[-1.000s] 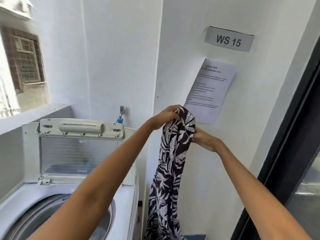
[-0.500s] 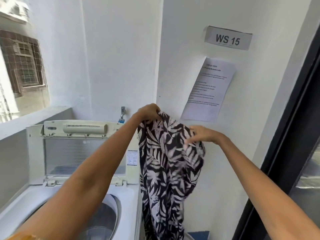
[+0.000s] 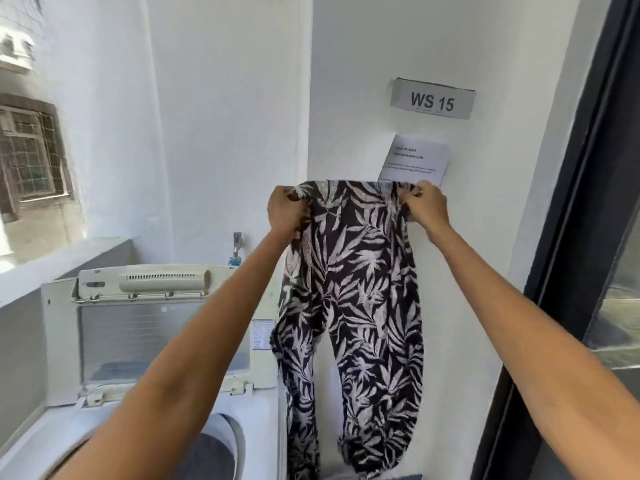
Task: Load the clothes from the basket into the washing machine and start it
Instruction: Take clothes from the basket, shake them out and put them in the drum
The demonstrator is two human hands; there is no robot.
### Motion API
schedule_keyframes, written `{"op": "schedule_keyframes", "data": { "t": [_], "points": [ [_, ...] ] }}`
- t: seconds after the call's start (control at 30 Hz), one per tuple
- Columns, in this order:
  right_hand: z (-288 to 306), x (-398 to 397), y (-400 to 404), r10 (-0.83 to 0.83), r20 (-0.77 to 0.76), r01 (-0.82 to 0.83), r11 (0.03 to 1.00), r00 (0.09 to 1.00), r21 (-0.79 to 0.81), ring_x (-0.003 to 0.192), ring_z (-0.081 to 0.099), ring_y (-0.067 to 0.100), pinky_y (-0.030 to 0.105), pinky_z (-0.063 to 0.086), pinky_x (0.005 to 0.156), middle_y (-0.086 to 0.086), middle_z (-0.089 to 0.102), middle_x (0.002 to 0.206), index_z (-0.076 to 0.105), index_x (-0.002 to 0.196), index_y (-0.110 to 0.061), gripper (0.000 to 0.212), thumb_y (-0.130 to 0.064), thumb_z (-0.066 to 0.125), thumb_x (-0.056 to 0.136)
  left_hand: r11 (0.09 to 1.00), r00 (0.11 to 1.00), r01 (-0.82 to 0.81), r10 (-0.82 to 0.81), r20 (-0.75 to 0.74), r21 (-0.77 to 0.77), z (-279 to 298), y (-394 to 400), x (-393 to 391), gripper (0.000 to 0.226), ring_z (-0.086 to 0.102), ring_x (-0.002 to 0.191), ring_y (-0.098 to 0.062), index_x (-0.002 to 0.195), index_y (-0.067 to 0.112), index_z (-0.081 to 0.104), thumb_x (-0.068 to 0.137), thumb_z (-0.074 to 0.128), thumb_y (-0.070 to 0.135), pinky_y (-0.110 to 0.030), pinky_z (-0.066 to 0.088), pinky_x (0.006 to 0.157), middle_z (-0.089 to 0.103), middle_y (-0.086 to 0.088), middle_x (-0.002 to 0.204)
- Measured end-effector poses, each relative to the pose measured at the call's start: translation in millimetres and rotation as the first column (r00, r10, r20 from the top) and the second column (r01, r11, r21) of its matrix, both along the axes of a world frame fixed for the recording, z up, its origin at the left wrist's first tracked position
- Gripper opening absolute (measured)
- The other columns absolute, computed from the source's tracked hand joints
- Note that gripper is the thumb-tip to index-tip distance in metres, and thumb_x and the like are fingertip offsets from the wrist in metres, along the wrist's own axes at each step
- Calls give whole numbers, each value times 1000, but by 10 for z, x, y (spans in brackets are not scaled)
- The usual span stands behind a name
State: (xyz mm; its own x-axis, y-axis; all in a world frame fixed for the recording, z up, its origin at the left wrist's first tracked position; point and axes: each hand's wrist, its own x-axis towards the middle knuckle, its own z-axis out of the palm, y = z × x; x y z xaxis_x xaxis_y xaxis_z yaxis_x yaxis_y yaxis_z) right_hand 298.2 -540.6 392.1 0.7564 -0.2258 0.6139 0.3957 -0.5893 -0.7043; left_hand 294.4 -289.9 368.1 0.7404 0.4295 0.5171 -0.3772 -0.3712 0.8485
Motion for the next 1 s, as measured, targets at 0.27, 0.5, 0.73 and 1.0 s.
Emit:
{"op": "schedule_keyframes", "data": {
  "t": [0.27,0.5,0.73,1.0],
  "points": [
    [107,-200,583,420,-37,-402,886,907,230,101,57,20,39,50,89,10,55,122,49,120,-10,31,-8,51,90,695,677,682,-718,-162,-229,-138,-520,-159,11,68,63,-14,92,8,62,94,56,16,-28,58,66,71,-6,77],
    [-1385,-171,410,513,-578,-638,770,634,-16,131,42,23,42,37,109,1,28,150,6,148,-21,113,-42,82,66,566,818,540,-527,230,-623,-168,-549,-30,28,67,68,-17,115,2,59,94,57,20,-27,58,65,67,-9,87],
    [-2095,-108,951,273,-542,-367,928,794,-70,117,57,28,29,46,91,7,54,135,40,139,-17,54,-25,60,90,909,978,182,-206,-24,-376,-270,-60,6,49,63,94,-30,123,7,44,86,65,29,-39,53,83,62,-11,102],
    [-1122,-335,1990,787,-182,-518,540,589,663,99,61,26,31,59,53,8,56,124,55,116,-24,46,8,31,93,977,952,38,-98,-289,-208,-903,1113,-322,47,60,87,-24,128,9,47,84,62,12,-32,50,75,60,-19,112]
  ]
}}
